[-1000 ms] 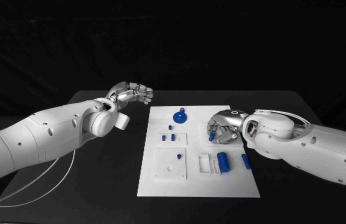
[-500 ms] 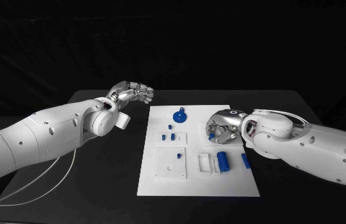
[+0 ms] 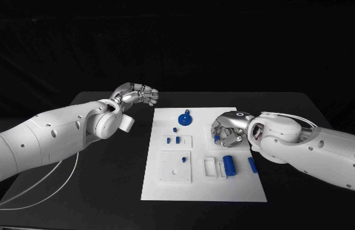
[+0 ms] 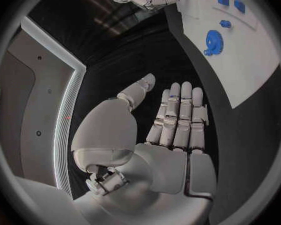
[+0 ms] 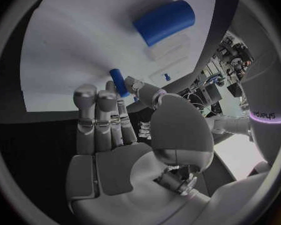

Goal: Assemble the parts on the task board

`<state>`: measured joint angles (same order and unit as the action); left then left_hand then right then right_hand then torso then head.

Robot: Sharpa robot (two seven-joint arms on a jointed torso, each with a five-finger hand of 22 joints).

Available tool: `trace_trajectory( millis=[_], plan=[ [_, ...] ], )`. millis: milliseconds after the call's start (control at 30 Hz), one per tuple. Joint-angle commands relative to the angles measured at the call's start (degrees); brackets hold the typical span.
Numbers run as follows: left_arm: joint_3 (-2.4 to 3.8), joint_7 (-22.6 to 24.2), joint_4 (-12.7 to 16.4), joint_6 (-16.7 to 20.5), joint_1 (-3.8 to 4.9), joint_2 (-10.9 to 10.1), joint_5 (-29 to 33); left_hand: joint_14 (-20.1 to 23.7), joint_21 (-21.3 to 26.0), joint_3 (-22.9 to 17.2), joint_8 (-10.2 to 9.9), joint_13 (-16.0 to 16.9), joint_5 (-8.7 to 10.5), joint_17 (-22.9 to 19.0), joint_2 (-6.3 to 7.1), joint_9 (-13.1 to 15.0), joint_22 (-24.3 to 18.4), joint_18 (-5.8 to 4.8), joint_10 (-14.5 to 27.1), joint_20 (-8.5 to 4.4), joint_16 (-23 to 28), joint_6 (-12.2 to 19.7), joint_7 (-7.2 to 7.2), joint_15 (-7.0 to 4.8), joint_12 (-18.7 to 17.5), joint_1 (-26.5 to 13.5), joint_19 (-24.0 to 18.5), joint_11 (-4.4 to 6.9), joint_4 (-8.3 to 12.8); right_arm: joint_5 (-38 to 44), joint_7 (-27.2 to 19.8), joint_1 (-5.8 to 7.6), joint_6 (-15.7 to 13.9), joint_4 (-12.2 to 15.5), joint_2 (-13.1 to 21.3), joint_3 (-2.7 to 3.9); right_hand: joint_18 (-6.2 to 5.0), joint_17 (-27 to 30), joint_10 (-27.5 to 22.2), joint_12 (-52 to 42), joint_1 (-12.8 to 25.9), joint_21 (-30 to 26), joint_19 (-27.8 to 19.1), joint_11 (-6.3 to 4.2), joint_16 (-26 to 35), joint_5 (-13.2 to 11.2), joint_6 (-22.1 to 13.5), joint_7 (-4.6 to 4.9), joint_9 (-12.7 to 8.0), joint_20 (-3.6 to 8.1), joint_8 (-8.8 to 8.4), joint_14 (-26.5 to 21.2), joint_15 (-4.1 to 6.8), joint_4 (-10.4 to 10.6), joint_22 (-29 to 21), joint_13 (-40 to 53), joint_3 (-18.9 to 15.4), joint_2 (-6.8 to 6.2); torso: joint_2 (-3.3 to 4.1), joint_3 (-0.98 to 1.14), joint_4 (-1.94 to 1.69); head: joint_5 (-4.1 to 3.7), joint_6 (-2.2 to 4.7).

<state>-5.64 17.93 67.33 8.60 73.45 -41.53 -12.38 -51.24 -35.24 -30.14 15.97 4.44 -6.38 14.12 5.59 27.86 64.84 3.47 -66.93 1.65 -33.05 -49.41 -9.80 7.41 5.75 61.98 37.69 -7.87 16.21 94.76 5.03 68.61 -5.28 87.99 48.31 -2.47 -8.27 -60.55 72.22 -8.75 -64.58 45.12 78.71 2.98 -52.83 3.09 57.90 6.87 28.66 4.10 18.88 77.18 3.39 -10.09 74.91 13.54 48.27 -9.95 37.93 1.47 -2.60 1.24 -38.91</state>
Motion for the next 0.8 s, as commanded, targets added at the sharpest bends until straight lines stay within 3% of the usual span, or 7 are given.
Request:
trace_trajectory(
  millis=[33,167,400,800],
  plan=[
    [0.03,0.29,-0.14,-0.83,0.02,0.12,0.34,-0.10,0.38,0.12,0.28,-0.06,0.24,0.11,-0.17,-0.07,0.07,0.62,0.47,0.05,0.32,0.52,-0.04,0.00,-0.34,-0.48,0.34,-0.03,-0.14,0.18,-0.39,-0.06,-2.07,0.91,0.37,0.12,-6.73,0.14,2.18,-0.20,-0.54,0.39,0.02,-0.39,-0.40,-0.03,0.46,-0.12,0.35,0.48,0.30,-0.24,0.44,0.03,0.91,0.39,0.86,0.12,0.00,0.04,-0.02,0.18,-0.01],
    [0.03,0.36,-0.40,-0.76,0.02,0.17,0.34,-0.09,0.39,0.13,0.27,-0.06,0.24,0.14,-0.17,-0.08,0.08,0.62,0.48,0.04,0.34,0.54,-0.05,0.00,-0.35,-0.50,0.34,-0.03,-0.13,-0.62,-1.37,-0.05,-4.99,1.77,0.58,0.97,-6.73,0.23,2.30,-0.25,-0.55,0.47,0.10,-0.45,-0.48,-0.03,0.62,-0.19,0.42,0.53,0.36,-0.21,0.50,-0.13,0.95,0.64,1.37,0.12,-0.03,0.06,0.00,0.41,-0.10],
    [0.03,0.43,-0.45,-0.74,0.01,0.27,0.34,-0.08,0.41,0.13,0.27,-0.06,0.23,0.18,-0.19,-0.09,0.10,0.61,0.48,0.04,0.37,0.56,-0.05,0.00,-0.35,-0.51,0.33,-0.03,-0.13,-3.62,-4.64,-0.05,-11.21,3.88,0.25,1.70,-6.73,0.35,2.41,-0.29,-0.74,0.62,0.26,-0.53,-0.64,-0.16,0.84,-0.29,0.53,0.67,0.46,-0.16,0.58,-0.46,0.99,1.01,2.07,0.01,-0.02,0.06,0.03,0.67,-0.12],
    [0.03,0.42,-0.43,-0.67,0.01,0.51,0.44,-0.08,0.45,0.13,0.28,-0.06,0.23,0.26,-0.20,-0.10,0.13,0.61,0.49,0.03,0.42,0.58,-0.06,0.00,-0.36,-0.53,0.33,-0.03,-0.11,-6.27,-5.96,-0.63,-10.07,7.02,-4.02,1.63,-6.73,0.40,2.44,-0.29,-0.73,0.75,0.37,-0.55,-0.78,-0.15,0.90,-0.31,0.60,0.76,0.49,-0.13,0.60,-0.70,1.03,1.24,2.18,0.25,-0.02,0.00,0.07,2.61,-0.72]
  ],
)
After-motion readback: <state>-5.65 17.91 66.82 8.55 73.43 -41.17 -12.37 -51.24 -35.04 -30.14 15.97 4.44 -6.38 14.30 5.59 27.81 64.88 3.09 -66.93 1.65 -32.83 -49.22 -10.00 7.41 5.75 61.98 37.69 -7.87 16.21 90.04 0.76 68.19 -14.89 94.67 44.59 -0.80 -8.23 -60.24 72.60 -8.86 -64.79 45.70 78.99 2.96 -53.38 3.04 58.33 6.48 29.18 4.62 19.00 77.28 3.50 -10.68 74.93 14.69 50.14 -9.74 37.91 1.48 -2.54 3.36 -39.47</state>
